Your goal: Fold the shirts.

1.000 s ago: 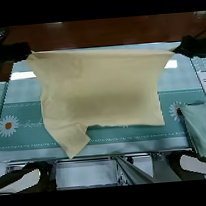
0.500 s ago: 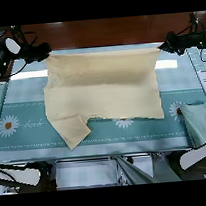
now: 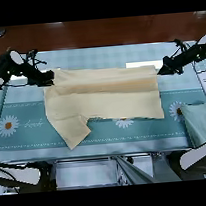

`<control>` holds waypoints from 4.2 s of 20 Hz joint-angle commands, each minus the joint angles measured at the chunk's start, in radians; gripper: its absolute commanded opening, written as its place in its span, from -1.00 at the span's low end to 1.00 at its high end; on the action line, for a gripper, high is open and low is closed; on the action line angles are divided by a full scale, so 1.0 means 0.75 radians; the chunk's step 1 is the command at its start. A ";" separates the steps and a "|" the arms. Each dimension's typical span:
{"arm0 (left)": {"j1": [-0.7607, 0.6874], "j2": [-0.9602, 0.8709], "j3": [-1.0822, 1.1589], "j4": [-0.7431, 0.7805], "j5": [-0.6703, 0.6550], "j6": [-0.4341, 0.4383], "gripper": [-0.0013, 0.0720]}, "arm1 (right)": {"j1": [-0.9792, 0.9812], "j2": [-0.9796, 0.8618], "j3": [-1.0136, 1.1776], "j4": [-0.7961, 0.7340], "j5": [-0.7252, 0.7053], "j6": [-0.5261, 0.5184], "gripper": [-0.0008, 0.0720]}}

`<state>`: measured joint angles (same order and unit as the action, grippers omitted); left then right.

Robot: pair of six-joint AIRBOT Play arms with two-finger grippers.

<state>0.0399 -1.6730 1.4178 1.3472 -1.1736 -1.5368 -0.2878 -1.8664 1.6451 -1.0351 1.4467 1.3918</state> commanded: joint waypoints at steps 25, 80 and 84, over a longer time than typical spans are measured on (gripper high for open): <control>0.447 0.711 -1.504 -1.159 0.260 0.639 0.94 | -0.300 0.971 -1.361 0.397 -0.340 -0.271 0.72; 0.303 -0.315 0.469 -0.568 -0.247 0.094 0.95 | -0.130 -0.023 -0.047 0.279 -0.143 -0.051 0.74; 0.427 -0.174 0.354 -0.033 -0.507 -0.121 0.94 | -0.208 -0.029 -0.119 0.069 -0.057 0.093 0.74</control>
<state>0.3027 -1.8629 1.7210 1.0679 -1.4014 -1.5284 -0.4114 -1.8847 1.5753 -0.8738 1.3308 1.3994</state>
